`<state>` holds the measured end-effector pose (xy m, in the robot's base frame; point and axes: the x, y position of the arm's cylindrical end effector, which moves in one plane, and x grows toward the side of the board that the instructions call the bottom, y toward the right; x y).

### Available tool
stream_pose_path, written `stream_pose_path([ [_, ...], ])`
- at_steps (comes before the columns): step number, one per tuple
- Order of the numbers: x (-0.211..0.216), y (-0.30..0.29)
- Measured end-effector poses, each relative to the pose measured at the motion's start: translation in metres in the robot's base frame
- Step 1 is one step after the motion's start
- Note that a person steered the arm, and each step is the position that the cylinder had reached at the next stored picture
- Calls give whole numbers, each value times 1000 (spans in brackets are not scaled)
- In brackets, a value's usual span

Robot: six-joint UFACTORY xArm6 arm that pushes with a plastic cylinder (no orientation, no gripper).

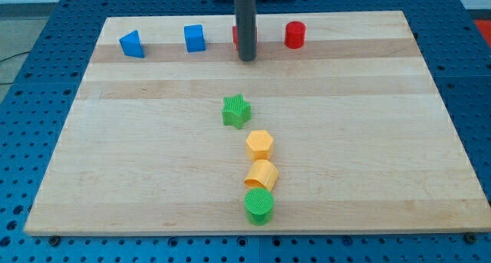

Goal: Place the yellow hexagon towards the right side of the green star

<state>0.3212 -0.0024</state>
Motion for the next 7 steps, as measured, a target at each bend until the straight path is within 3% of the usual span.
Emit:
stream_pose_path([
  [2,9,4],
  [4,56,-7],
  [6,68,-83],
  [7,121,-98],
])
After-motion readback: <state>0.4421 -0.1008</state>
